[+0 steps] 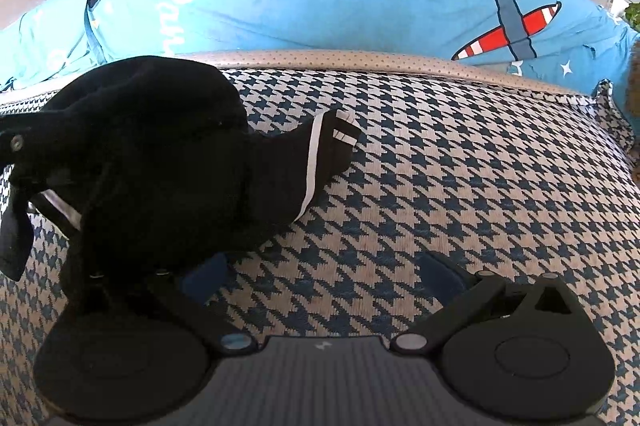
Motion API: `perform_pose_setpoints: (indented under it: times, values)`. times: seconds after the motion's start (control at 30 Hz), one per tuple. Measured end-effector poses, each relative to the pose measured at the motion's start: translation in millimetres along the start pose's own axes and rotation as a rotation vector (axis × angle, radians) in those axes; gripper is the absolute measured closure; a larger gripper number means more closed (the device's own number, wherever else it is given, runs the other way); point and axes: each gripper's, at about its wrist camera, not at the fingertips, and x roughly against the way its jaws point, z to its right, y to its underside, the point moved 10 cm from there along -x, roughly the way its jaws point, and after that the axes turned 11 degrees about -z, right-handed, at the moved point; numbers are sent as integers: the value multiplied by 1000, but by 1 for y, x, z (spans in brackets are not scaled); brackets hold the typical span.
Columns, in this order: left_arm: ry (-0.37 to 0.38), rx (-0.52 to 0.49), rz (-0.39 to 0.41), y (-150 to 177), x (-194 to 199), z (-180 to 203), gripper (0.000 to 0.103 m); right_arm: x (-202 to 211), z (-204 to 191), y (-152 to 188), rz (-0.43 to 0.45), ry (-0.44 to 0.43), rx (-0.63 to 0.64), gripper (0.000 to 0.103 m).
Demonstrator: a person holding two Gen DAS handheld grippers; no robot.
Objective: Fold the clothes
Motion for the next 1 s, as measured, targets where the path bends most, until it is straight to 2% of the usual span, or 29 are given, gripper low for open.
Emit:
perform_pose_setpoints:
  times: [0.5, 0.63, 1.0]
  values:
    - [-42, 88, -39, 40, 1, -33, 0, 10, 2, 2, -7, 14, -23, 0]
    - [-44, 112, -42, 42, -3, -40, 0, 13, 2, 5, -11, 10, -33, 0]
    - [-48, 98, -47, 47, 2, -41, 0, 56, -10, -5, 107, -165, -24, 0]
